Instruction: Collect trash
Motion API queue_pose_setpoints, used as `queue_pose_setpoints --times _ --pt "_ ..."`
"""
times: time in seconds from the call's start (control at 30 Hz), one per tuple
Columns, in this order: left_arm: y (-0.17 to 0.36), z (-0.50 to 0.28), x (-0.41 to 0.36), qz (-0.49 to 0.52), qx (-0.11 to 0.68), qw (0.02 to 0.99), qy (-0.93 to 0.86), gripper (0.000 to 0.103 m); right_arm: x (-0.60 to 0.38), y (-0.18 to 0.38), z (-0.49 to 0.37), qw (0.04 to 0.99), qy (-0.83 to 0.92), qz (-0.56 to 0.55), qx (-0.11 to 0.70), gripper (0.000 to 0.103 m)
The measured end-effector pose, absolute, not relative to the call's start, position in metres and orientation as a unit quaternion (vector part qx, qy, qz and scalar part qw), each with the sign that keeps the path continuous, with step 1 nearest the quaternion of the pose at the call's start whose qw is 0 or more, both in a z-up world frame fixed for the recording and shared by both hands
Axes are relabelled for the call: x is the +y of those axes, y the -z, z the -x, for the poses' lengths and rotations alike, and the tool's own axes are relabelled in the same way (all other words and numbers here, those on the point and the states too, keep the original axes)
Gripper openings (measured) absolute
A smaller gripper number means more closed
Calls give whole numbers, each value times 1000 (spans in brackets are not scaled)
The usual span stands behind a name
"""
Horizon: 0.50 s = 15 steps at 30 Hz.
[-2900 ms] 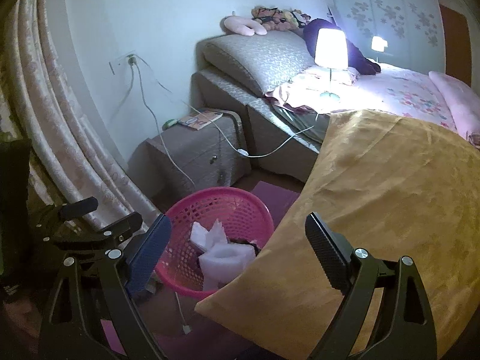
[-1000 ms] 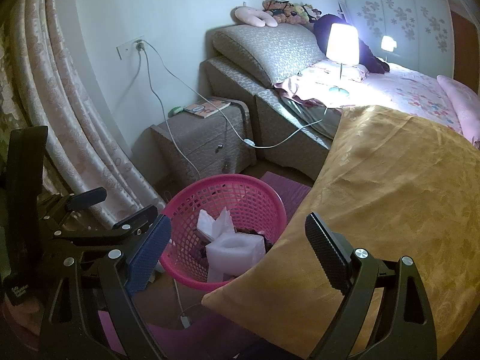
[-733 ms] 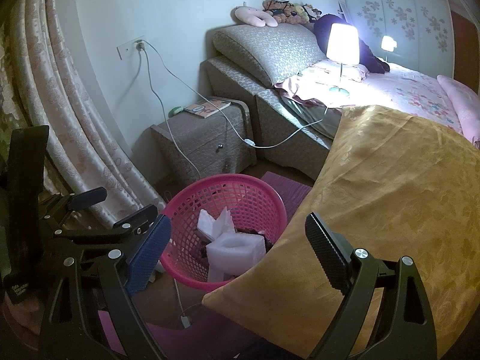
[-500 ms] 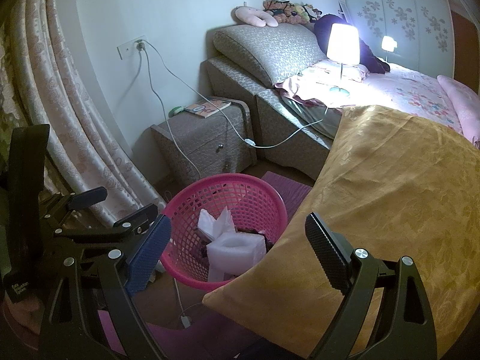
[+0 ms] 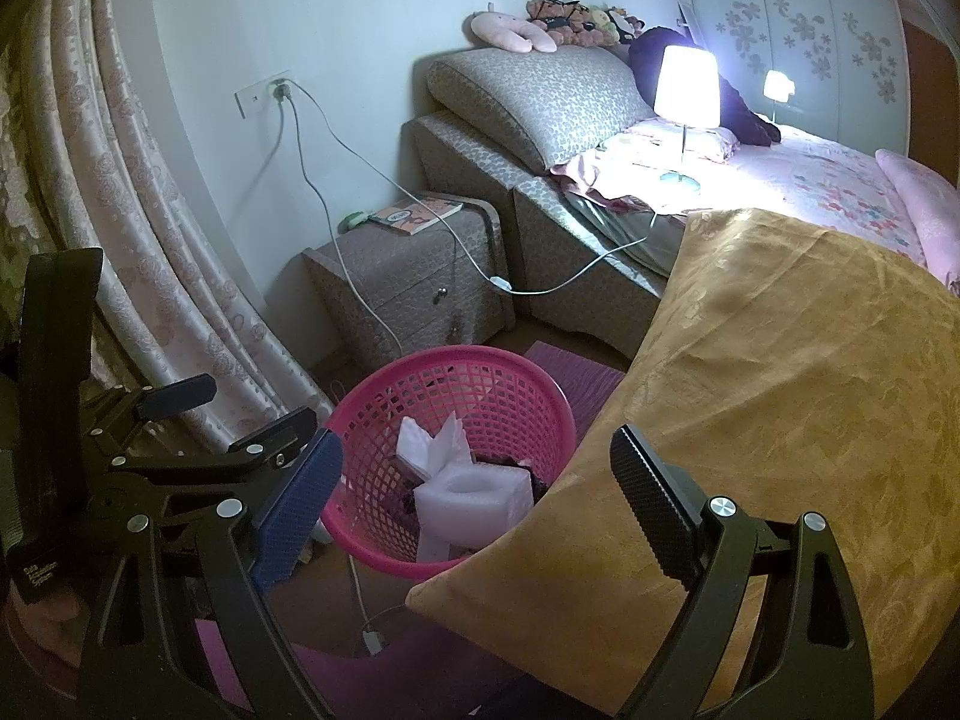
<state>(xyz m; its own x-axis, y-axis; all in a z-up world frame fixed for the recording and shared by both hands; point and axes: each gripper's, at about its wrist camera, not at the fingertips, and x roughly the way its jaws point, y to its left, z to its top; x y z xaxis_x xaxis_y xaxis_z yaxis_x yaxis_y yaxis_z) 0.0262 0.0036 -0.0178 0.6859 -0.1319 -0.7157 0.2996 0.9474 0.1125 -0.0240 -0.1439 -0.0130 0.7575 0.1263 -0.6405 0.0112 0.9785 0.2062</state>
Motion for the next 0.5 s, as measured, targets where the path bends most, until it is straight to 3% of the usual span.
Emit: queue_pose_setpoints --times 0.5 --pt "20 -24 10 -86 395 906 130 88 -144 13 24 932 -31 -100 347 88"
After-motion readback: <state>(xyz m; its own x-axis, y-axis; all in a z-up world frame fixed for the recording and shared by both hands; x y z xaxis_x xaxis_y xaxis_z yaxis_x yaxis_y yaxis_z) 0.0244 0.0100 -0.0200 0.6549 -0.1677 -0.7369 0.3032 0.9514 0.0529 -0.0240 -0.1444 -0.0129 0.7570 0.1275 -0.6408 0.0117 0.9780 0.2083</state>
